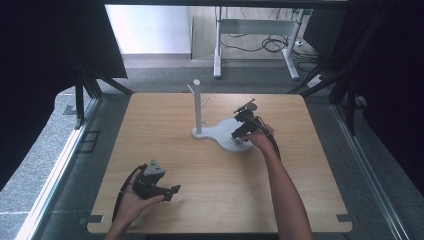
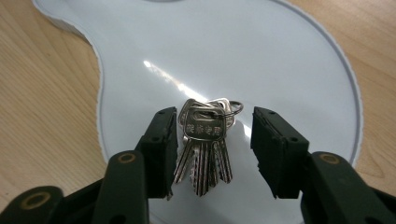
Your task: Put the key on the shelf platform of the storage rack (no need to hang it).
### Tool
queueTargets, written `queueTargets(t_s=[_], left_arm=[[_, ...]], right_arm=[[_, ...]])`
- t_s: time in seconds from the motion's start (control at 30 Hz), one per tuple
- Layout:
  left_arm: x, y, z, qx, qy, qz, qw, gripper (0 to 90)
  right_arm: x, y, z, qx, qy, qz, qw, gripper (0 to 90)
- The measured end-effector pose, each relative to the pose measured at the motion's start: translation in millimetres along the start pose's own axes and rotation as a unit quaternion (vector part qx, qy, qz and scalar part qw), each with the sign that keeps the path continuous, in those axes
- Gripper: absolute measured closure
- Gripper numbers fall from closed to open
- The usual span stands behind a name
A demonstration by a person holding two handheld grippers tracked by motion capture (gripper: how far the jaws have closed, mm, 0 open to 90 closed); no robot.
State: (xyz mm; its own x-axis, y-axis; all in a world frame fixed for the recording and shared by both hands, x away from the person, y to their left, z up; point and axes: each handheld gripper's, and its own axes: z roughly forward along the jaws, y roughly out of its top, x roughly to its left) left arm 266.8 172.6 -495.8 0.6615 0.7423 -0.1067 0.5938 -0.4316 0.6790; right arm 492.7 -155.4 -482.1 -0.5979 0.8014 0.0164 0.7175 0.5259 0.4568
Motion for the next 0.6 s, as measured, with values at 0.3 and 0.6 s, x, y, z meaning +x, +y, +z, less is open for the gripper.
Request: queueTargets(t_s=[0.3, 0.6], left_arm=[[-1.0, 0.1, 1.8, 0.003, 0.000, 0.001, 1.0000, 21.2], [-1.8, 0.2, 2.1, 0.004, 0.000, 0.001, 1.0000, 21.2]], right_arm=[[5.0, -4.4, -21.1, -0.020, 0.013, -0.013, 0.9996, 42.5], [9.4, -21.0, -42.4, -0.039, 0.030, -0.027, 0.9984, 41.4]])
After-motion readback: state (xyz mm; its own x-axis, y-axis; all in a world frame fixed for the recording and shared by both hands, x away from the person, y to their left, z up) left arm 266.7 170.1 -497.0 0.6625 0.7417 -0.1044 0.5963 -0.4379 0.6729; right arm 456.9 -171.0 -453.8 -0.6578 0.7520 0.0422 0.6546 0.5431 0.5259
